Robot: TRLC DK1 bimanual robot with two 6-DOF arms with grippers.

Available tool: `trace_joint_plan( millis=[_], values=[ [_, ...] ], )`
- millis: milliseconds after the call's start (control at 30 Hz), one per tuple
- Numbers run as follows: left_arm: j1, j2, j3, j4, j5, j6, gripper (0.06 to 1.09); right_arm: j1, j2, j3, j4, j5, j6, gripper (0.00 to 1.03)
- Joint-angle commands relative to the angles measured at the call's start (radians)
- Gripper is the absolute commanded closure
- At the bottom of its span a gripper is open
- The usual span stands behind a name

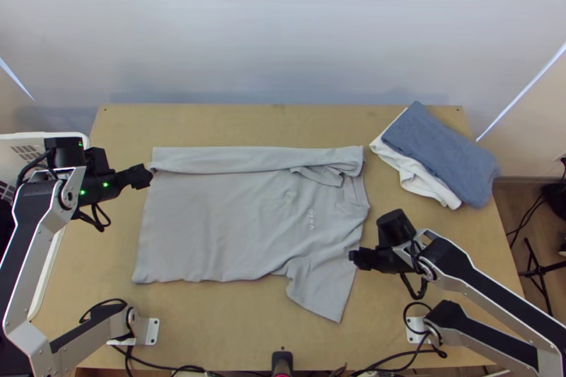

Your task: Fold the t-shirt

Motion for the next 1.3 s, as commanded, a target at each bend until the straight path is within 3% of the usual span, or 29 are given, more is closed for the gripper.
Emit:
trace_joint_plan(
  millis=[0, 233, 1033, 1267],
  values=[
    [-0.004, 0.005, 0.003, 0.006, 0.002, -0.002, 0.10, -0.009, -0.009, -0.025, 0.058, 0.001, -0.005, 0.83],
    [-0.001, 0.005, 0.006, 0.005, 0.002, 0.000, 0.10, -0.009, -0.011, -0.037, 0.054, 0.001, -0.004, 0.76],
    [-0.001, -0.001, 0.008, -0.011, 0.002, 0.000, 0.10, 0.044, 0.100, -0.045, 0.064, 0.000, 0.005, 0.75],
    [-0.003, 0.014, 0.028, -0.118, 0.000, 0.133, 0.10, 0.090, 0.128, -0.043, 0.091, 0.000, 0.011, 0.76]
  ],
)
